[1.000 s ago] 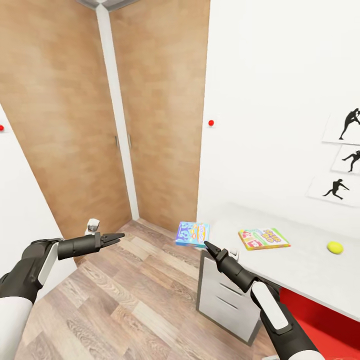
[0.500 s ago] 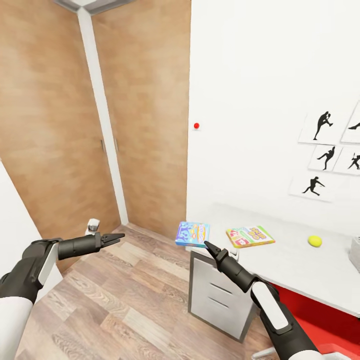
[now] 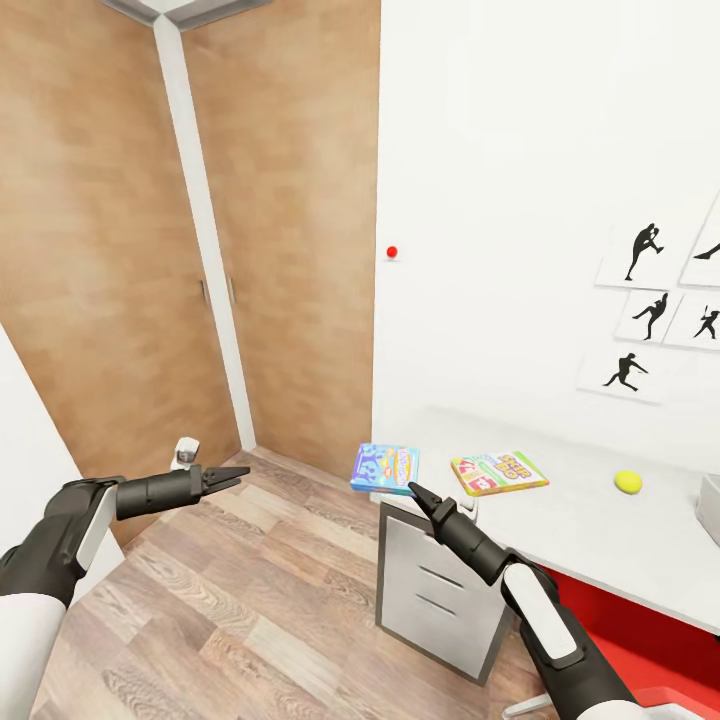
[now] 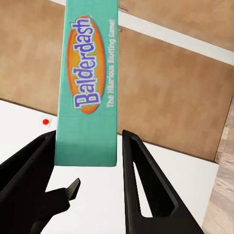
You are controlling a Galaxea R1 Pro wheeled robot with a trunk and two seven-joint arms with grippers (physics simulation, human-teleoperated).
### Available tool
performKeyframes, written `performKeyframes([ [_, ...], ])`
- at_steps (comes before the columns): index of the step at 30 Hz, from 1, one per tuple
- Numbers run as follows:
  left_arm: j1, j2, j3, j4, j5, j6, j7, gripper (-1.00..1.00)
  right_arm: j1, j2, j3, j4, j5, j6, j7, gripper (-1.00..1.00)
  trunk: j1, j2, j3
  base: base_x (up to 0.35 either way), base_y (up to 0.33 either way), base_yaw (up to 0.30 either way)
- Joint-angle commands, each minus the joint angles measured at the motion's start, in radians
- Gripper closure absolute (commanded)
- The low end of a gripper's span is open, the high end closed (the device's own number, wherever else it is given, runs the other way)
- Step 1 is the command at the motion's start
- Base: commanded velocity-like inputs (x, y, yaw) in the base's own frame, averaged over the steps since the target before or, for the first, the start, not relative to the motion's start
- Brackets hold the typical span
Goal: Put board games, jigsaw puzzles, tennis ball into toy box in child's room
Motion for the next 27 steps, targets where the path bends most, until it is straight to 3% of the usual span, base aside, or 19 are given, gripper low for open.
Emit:
performKeyframes([
  [1,-0.001,0.0,0.0,0.0,0.003,0.007,-0.001,-1.0,-0.001,0.0,0.001,0.0,-0.009,0.005,-0.001,1.0,0.001,-0.002,-0.002,0.0,0.0,0.0],
  [27,-0.001,0.0,0.0,0.0,0.003,0.008,-0.001,-1.0,-0.001,0.0,0.002,0.0,-0.009,0.005,-0.001,1.0,0.001,-0.002,0.024,0.0,0.0,-0.157],
])
